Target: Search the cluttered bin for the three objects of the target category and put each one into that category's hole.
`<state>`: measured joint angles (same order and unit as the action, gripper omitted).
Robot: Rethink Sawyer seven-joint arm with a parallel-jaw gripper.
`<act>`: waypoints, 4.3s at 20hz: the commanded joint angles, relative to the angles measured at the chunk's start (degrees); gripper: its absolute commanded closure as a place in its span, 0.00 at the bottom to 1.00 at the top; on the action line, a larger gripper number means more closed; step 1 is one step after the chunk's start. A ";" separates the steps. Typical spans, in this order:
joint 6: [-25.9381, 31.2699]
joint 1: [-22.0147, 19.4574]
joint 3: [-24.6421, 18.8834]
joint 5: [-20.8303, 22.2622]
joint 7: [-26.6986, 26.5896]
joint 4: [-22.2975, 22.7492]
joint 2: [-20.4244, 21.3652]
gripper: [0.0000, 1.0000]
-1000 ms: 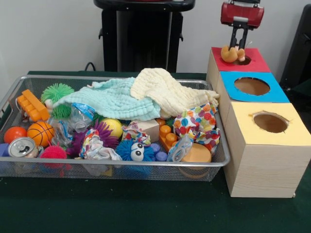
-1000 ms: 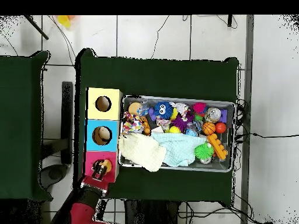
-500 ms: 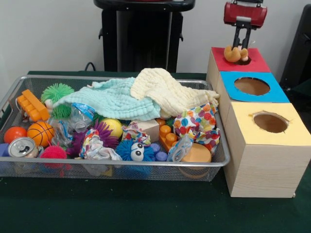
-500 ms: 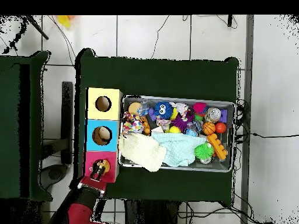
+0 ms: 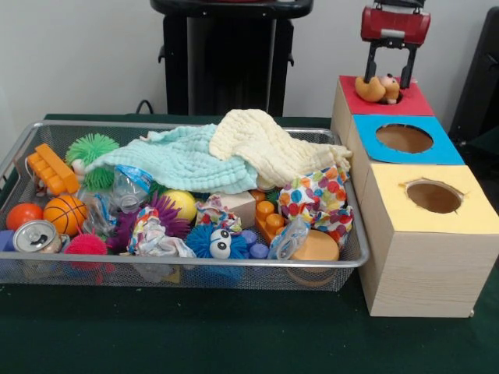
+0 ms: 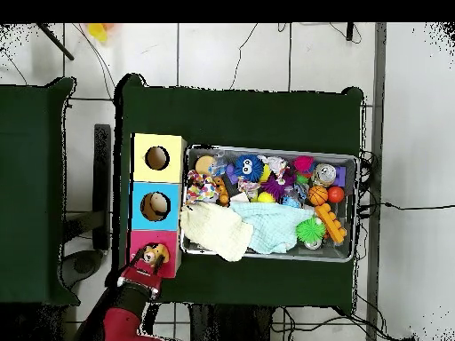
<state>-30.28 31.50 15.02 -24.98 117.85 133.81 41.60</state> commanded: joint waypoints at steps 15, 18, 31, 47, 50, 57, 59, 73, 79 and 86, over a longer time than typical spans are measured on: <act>3.27 -3.77 -6.36 0.29 14.69 0.78 0.17 0.00; 3.10 -3.51 -6.17 -0.30 14.85 1.15 0.19 1.00; 5.68 -3.33 -6.01 -0.73 13.07 1.37 2.56 1.00; 7.90 -3.11 -6.16 -1.79 12.58 1.40 4.59 0.00; 8.47 -2.86 -5.72 -1.97 12.18 1.41 5.06 0.00; 11.41 -1.85 -4.53 -2.66 11.04 1.67 7.24 0.00; 11.84 -1.97 -4.28 -2.33 10.77 1.57 7.52 0.00; 9.87 -9.67 -4.64 5.25 7.99 -0.49 6.53 0.00; 10.64 -10.66 -5.29 5.73 8.08 -0.45 6.92 1.00; 10.81 -10.80 -5.88 6.40 8.34 -0.69 7.12 1.00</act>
<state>-23.55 22.79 13.45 -20.42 117.85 136.74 48.71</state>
